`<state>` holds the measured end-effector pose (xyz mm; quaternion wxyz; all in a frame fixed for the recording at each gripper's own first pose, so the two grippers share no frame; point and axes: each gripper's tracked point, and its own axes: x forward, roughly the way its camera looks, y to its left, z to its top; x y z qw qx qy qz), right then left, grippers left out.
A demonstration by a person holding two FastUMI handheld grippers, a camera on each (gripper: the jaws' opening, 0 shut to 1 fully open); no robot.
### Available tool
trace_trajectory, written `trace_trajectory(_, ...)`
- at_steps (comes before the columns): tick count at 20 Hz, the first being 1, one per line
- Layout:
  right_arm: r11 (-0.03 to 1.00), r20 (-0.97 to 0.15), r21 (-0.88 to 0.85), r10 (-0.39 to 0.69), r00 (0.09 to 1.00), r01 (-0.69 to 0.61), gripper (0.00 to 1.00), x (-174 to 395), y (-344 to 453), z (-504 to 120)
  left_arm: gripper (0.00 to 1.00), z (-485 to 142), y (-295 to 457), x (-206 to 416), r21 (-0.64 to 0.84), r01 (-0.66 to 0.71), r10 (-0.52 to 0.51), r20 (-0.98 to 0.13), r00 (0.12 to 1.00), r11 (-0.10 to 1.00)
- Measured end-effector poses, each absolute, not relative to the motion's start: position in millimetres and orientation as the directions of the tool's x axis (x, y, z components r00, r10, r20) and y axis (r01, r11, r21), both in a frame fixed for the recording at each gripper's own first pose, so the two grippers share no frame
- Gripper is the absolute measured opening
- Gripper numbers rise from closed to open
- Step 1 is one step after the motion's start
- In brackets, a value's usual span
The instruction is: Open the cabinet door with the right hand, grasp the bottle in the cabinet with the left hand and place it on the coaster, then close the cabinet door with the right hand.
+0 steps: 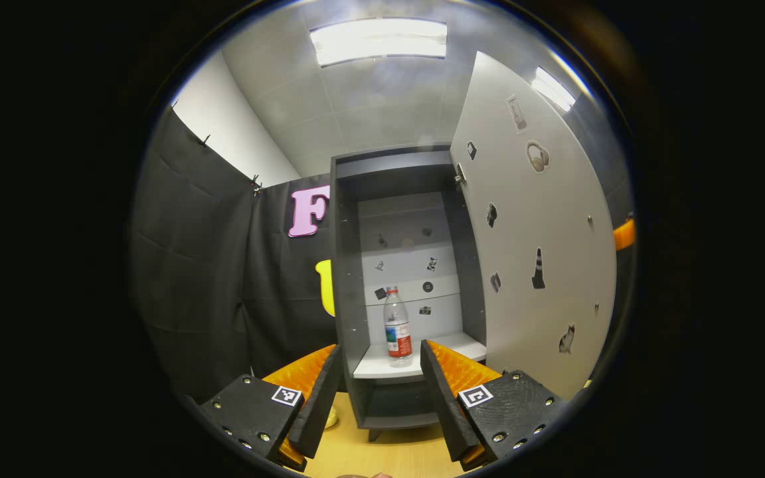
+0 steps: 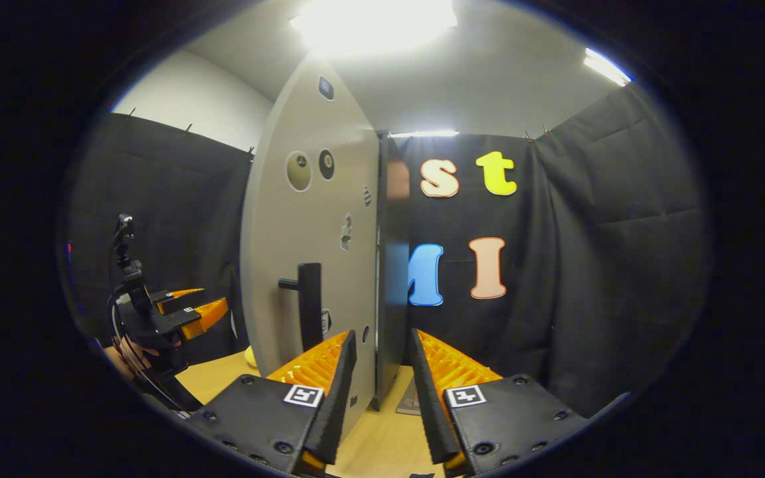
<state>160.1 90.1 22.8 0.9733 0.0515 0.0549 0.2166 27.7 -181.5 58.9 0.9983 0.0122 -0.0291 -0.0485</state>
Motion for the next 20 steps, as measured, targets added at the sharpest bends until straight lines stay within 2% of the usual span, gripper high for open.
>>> trace_trajectory(3, 0.938, -0.092, 0.108, 0.340, 0.936, -0.330, 1.00, 172, 59, 12, 0.66, 69, -189, 54, 0.016, 0.138, -0.139, 0.045, 0.989, 0.990)
trace_trajectory(4, 0.948, -0.095, 0.107, 0.311, 0.946, -0.301, 0.96, 178, 53, 7, 0.66, 73, -192, 62, 0.009, 0.154, -0.154, 0.041, 0.987, 0.988)
trace_trajectory(5, 0.952, -0.096, 0.115, 0.296, 0.950, -0.284, 1.00, 181, 50, 5, 0.66, 76, -195, 76, -0.001, 0.169, -0.169, 0.035, 0.985, 0.986)
trace_trajectory(7, 0.954, -0.108, 0.136, 0.283, 0.953, -0.268, 1.00, 192, 49, -1, 0.66, 82, -196, 99, -0.020, 0.191, -0.190, 0.028, 0.981, 0.981)
trace_trajectory(8, 0.958, -0.117, 0.139, 0.268, 0.956, -0.252, 0.96, 196, 46, -5, 0.66, 86, -195, 111, -0.022, 0.197, -0.196, 0.027, 0.980, 0.980)
trace_trajectory(9, 0.963, -0.125, 0.139, 0.250, 0.960, -0.233, 1.00, 199, 44, -9, 0.68, 88, -194, 124, -0.017, 0.200, -0.199, 0.027, 0.980, 0.980)
trace_trajectory(11, 0.970, -0.145, 0.143, 0.215, 0.966, -0.195, 1.00, 205, 41, -17, 0.68, 90, -194, 148, -0.002, 0.214, -0.214, 0.021, 0.977, 0.977)
trace_trajectory(18, 0.993, -0.181, 0.103, 0.072, 0.981, -0.054, 1.00, 222, 30, -32, 0.68, 67, -204, 228, -0.053, 0.279, -0.281, -0.020, 0.960, 0.959)
trace_trajectory(19, 0.995, -0.187, 0.098, 0.053, 0.981, -0.035, 0.96, 222, 27, -34, 0.68, 61, -206, 239, -0.059, 0.287, -0.288, -0.026, 0.957, 0.956)
trace_trajectory(20, 0.996, -0.193, 0.093, 0.034, 0.981, -0.016, 1.00, 223, 25, -36, 0.68, 57, -206, 249, -0.063, 0.289, -0.291, -0.032, 0.956, 0.955)
